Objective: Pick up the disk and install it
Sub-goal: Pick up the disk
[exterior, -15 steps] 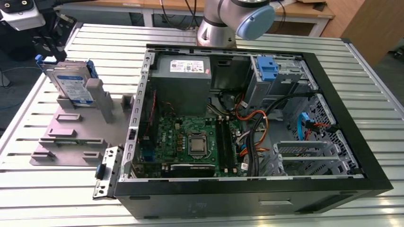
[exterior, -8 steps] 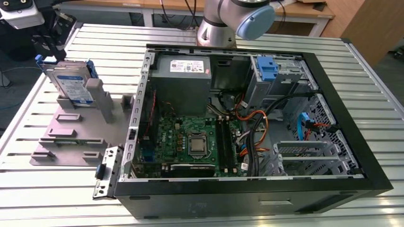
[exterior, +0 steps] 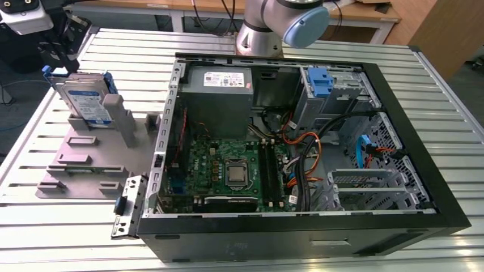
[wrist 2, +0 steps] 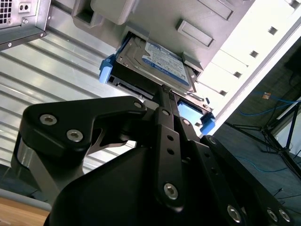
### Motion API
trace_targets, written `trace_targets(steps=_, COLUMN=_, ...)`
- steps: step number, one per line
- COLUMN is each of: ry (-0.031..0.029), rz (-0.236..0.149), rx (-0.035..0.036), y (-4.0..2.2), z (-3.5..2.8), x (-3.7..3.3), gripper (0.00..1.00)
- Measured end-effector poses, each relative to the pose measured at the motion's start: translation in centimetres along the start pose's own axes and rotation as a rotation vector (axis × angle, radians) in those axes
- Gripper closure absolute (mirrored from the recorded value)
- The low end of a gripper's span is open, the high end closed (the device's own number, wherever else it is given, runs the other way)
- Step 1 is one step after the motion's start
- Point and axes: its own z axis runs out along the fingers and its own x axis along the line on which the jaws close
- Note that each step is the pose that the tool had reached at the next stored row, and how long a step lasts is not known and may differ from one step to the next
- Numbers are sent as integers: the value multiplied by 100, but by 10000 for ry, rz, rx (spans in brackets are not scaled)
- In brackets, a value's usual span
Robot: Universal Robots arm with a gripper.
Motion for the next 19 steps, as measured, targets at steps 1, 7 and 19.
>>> trace_targets(steps=1, ry=0, rz=-6, rx=0, y=0, z=0, x=0, gripper=89)
trace_targets(steps=7, ry=15, rz=-332, rx=-10, y=0, z=0, x=0, gripper=89)
trace_targets(steps=19, ry=59, rz=-1331, rx=-41, y=0, z=0, x=0, gripper=89)
